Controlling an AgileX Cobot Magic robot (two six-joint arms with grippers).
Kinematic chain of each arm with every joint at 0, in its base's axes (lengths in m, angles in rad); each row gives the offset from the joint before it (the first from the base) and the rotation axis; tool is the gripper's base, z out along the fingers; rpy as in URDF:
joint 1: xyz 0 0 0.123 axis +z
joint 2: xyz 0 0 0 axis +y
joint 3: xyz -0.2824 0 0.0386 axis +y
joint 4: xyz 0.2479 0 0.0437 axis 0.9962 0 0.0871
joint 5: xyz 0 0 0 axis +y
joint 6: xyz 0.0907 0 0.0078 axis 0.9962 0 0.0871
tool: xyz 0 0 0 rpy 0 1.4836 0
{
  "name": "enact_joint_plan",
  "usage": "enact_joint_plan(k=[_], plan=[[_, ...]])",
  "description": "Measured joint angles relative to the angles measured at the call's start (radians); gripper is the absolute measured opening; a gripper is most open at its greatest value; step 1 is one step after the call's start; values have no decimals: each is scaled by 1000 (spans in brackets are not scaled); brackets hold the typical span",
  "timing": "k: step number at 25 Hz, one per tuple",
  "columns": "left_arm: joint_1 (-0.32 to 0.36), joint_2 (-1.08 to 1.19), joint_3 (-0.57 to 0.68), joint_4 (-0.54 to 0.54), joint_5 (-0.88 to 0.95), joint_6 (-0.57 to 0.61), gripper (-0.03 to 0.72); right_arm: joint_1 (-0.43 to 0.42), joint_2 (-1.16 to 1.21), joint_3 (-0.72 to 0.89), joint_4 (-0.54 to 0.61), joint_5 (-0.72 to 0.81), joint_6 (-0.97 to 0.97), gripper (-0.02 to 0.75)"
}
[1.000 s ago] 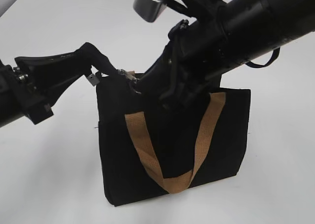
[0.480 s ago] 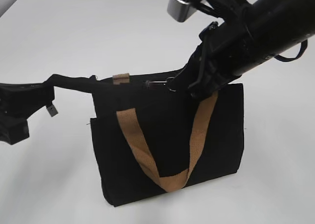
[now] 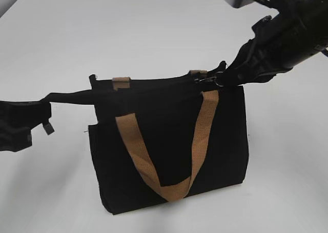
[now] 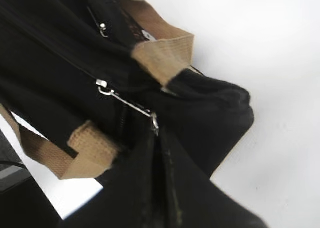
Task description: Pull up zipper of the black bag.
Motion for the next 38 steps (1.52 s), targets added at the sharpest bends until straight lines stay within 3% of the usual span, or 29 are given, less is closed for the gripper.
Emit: enact_joint_plan(k=[6, 10, 13, 15, 18, 23, 26, 32, 38], plan=[[-1, 1, -1, -81, -1, 0, 11, -42, -16, 0, 20, 57, 66, 16], [0, -1, -7, -134, 71, -1, 95, -54, -61, 0, -95, 72, 176, 190], [1, -25, -46, -159, 201, -1, 237, -56, -110, 0, -236, 128, 335, 348], [1, -52, -91, -179, 330, -1, 325, -56, -141, 1, -336, 188, 455, 396], [1, -97, -183, -215, 581, 0, 392, -56, -203, 33, -435, 275, 577, 415], [1, -225, -324, -234, 1034, 26, 407, -56, -388, 238, -467, 323, 652, 421], [1, -305, -337, -235, 1230, 42, 407, -56, -532, 373, -470, 326, 666, 422], [1, -556, -286, -237, 1378, 66, 398, -56, -903, 575, -469, 338, 669, 422], [1, -892, -259, -281, 1391, 172, 398, -56, -1202, 586, -467, 330, 669, 422]])
